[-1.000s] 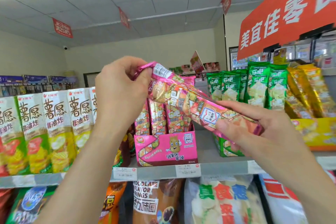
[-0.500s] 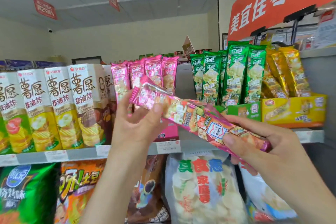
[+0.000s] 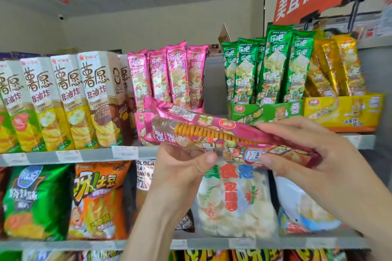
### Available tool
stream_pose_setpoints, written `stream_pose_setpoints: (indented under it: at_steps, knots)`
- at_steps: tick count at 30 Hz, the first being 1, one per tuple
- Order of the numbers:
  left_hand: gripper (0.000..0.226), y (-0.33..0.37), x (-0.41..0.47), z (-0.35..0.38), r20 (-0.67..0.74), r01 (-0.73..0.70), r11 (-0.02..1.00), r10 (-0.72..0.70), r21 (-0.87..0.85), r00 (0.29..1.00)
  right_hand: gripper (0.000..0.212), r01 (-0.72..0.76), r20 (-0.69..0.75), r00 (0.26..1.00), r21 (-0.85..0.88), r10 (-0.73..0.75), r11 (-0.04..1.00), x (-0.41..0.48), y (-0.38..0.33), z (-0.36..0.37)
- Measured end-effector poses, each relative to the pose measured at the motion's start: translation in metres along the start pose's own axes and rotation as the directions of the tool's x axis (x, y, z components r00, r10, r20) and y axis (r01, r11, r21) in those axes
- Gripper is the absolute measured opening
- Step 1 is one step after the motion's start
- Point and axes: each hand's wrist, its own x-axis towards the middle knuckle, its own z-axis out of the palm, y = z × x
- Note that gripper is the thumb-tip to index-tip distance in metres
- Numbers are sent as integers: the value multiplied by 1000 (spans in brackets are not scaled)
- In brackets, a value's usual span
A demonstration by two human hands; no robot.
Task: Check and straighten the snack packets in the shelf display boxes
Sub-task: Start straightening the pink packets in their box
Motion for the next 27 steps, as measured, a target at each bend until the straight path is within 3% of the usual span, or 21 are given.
stream_pose_setpoints:
  at_steps: [5, 10, 13, 14, 16, 18, 21, 25, 27]
  knots:
    - [47, -6, -3, 0, -79, -9, 999, 13, 49, 997, 56, -10, 42, 999, 0, 10, 1000, -4, -1, -3]
    - [51, -11, -8, 2, -144, 43, 999, -43, -2, 989, 49, -82, 125, 990, 82, 71, 993, -5, 1, -7]
    - [83, -7, -9, 3, -324, 162, 980, -193, -119, 926, 37, -110, 104, 990, 186, 92, 976, -8, 7, -12]
    - [81, -6, -9, 1, -355, 167, 976, -208, -142, 912, 35, -112, 87, 992, 205, 95, 972, -9, 10, -15]
    - [56, -3, -9, -2, -362, 155, 981, -187, -114, 913, 43, -120, 79, 991, 220, 105, 968, -13, 15, -20]
    - [40, -1, -10, -1, -348, 147, 988, -157, -56, 924, 47, -116, 80, 992, 208, 101, 971, -18, 19, -24]
    - [54, -1, -16, -4, -301, 133, 991, -127, 1, 945, 44, -131, 44, 991, 171, 125, 977, -24, 28, -29]
    - [76, 3, -26, -12, -47, 51, 952, -38, 301, 998, 45, -128, 41, 991, 118, 125, 985, -35, 35, -38]
    - [65, 0, -32, -8, 35, 1, 886, -19, 463, 999, 45, -158, 55, 987, 106, 153, 982, -44, 37, -45]
